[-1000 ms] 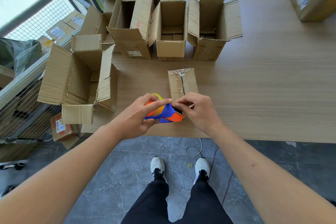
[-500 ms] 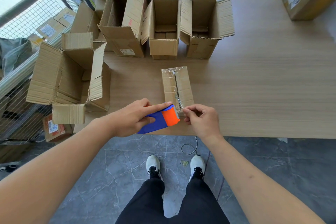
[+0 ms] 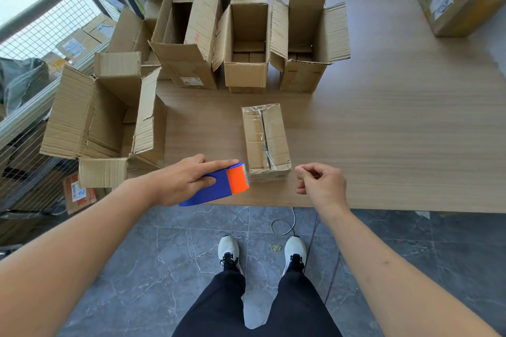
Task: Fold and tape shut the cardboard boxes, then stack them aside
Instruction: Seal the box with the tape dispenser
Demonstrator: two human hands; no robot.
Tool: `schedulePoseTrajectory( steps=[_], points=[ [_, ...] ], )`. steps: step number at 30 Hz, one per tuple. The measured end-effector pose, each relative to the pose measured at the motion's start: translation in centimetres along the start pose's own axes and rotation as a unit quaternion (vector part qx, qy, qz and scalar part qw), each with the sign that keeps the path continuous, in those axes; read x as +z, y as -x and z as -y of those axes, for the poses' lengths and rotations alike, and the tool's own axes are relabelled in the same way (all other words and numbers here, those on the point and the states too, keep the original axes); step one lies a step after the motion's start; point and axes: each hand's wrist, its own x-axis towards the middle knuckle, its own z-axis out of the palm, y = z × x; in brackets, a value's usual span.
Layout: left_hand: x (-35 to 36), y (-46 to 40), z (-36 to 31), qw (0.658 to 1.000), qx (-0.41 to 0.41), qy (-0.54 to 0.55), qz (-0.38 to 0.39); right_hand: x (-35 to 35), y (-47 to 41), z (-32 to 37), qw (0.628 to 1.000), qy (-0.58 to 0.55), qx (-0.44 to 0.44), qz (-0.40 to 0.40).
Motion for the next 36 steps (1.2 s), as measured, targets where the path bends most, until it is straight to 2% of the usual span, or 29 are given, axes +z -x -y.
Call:
schedulePoseTrajectory(
  steps=[10, 17, 21, 23, 24, 26, 28, 30, 32, 36],
  points=[
    [0.7, -2.0, 0.3, 0.998, -0.047, -0.045, -0.008, 1.2, -2.0, -0.6, 1.0, 0.021, 0.013, 0.007],
    [1.0, -3.5, 0.0, 0.995, -0.062, -0.074, 0.0, 1.3, -3.6, -1.8, 0.998, 0.033, 0.01, 0.056],
    [1.2, -4.0, 0.0, 0.995, -0.053, -0.082, -0.004, 1.5, -4.3, -3.1, 0.985, 0.14, -0.008, 0.101],
    [1.2, -4.0, 0.2, 0.996, -0.05, -0.074, -0.006, 1.7, -4.1, -2.8, 0.972, 0.202, -0.067, 0.097],
    [1.3, -4.0, 0.2, 0.996, -0.049, -0.07, -0.007, 1.8, -3.9, -2.4, 0.96, 0.237, -0.125, 0.079],
    [1.3, -4.1, 0.3, 0.997, -0.044, -0.069, -0.011, 2.4, -3.3, -1.3, 0.908, 0.319, -0.266, 0.052],
    [1.3, -4.2, 0.4, 0.997, -0.039, -0.069, -0.013, 3.5, -3.7, -1.4, 0.831, 0.398, -0.379, 0.086],
    [1.4, -4.3, 0.6, 0.997, -0.036, -0.067, -0.015, 4.7, -4.7, -2.5, 0.771, 0.456, -0.43, 0.113],
    [1.5, -4.3, 0.9, 0.998, -0.034, -0.056, -0.014, 5.6, -5.6, -3.7, 0.743, 0.476, -0.458, 0.101],
    [1.9, -4.3, 1.4, 0.999, -0.034, -0.011, 0.001, 6.4, -7.0, -5.8, 0.711, 0.466, -0.524, 0.05]
  ],
)
